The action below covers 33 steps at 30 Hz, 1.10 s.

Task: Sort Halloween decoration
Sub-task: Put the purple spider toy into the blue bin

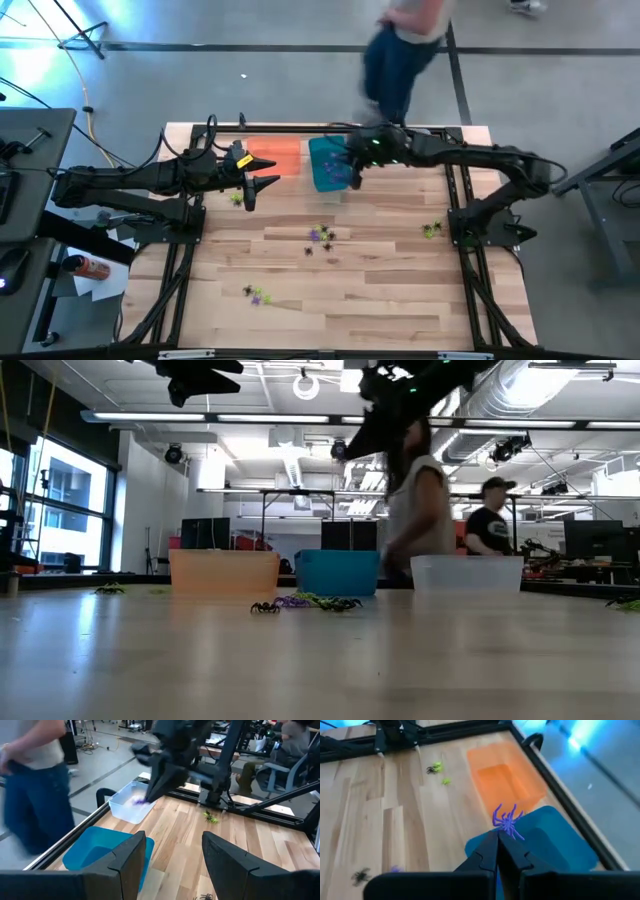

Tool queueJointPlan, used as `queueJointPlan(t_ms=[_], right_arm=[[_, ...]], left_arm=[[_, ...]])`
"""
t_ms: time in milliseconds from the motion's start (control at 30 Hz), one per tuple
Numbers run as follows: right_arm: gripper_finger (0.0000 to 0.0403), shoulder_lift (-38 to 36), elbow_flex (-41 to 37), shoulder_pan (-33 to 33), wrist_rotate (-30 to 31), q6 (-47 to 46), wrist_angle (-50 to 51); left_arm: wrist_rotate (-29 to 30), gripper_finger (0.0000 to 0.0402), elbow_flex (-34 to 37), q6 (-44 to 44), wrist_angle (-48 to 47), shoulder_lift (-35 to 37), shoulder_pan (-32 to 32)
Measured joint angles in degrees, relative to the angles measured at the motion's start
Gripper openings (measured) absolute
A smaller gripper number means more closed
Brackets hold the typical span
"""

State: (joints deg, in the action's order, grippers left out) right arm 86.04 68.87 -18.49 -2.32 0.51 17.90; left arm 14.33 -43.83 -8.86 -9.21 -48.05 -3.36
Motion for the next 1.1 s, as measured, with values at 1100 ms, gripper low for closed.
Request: queueJointPlan(t_ms=[1100], right_arm=[[0.0000, 34.74, 19.34, -5.92, 5.69, -36.68, 12.78]], left_arm=[[0.00, 0.0184, 0.00, 0.02, 0.00, -0.04, 0.00]])
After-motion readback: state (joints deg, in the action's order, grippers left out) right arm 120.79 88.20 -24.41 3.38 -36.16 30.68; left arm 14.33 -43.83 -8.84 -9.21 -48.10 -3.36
